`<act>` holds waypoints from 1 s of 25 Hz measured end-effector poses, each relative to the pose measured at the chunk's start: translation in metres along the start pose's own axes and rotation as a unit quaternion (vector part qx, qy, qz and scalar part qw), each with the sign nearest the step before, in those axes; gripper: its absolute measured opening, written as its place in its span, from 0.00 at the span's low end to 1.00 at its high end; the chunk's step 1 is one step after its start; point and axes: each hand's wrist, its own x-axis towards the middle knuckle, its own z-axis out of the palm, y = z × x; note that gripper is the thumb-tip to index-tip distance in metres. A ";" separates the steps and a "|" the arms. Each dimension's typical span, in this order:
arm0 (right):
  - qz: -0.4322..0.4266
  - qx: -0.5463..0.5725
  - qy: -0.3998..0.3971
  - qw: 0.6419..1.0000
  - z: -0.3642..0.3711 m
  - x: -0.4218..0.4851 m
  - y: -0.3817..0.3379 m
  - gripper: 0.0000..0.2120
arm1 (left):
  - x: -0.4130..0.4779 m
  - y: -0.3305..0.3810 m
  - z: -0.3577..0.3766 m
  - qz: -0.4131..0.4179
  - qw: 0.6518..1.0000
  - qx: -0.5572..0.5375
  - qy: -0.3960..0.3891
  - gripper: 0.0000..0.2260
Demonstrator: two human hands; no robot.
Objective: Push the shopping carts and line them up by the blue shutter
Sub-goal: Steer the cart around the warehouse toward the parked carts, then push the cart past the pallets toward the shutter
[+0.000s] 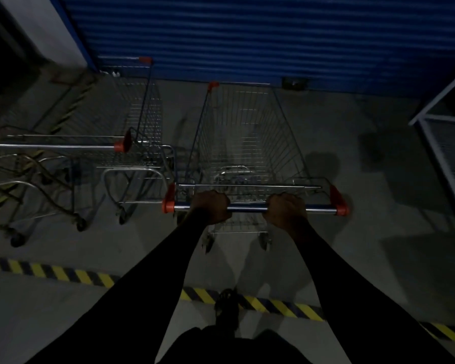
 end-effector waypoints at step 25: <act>-0.487 0.241 -0.052 0.838 -0.051 -0.176 -0.335 0.27 | -0.419 -0.095 0.074 -0.405 0.742 -0.409 0.344 0.33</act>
